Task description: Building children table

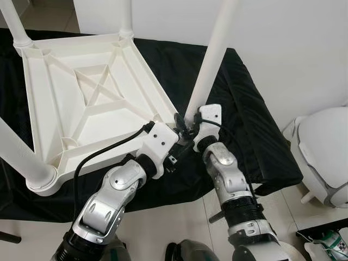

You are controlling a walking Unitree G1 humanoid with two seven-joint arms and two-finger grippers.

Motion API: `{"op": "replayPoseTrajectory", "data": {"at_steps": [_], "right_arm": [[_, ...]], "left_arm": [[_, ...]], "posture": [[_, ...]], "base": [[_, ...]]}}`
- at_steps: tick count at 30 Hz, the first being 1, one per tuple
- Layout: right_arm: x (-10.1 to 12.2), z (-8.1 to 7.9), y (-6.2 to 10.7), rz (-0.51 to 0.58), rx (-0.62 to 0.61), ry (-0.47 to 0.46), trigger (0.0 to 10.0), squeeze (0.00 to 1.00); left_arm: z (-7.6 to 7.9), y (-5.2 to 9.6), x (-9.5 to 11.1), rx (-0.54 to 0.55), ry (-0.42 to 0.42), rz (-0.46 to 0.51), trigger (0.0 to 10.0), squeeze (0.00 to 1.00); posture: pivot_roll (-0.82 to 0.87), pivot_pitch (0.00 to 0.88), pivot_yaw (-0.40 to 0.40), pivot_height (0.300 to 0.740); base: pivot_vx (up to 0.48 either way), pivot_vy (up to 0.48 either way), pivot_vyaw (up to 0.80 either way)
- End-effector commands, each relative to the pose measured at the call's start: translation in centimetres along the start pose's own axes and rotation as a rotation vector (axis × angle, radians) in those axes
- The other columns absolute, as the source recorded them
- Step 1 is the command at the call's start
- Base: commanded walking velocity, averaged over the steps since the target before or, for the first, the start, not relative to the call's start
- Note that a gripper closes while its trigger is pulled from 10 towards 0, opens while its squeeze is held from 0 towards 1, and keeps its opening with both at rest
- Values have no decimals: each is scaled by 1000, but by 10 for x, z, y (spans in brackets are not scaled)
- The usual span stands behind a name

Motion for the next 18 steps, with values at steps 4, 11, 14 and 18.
{"op": "replayPoseTrajectory", "data": {"at_steps": [4, 11, 14, 18], "right_arm": [[8, 17, 5, -14, 64, 11, 10000, 1000], [11, 36, 8, -120, 277, 103, 10000, 0], [7, 40, 1, -191, 368, 124, 10000, 0], [4, 37, -6, -241, 425, 138, 10000, 0]], "left_arm": [[1, 2, -1, 3, 0, -9, 10000, 0], [0, 5, -3, 3, -6, -17, 10000, 0], [-1, 6, -4, -9, -17, -21, 10000, 0], [-3, 5, -4, -13, -27, -21, 10000, 0]], "posture": [[24, 28, -132, 740], [29, 21, -129, 740], [32, 15, -123, 740], [37, 12, -122, 740]], "base": [[0, 0, 0], [0, 0, 0], [0, 0, 0], [0, 0, 0]]}}
Point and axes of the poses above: a point about 5 cm out from each wrist's last joint towards the gripper, its own y axis pointing back from the gripper into the wrist, its own x axis along the axis of the wrist's last joint, z = x × y, the point moved 4 cm from there along -y, pointing out of the wrist towards the gripper, and after that the axes turned 11 degrees about -y, right-handed, at the moved point
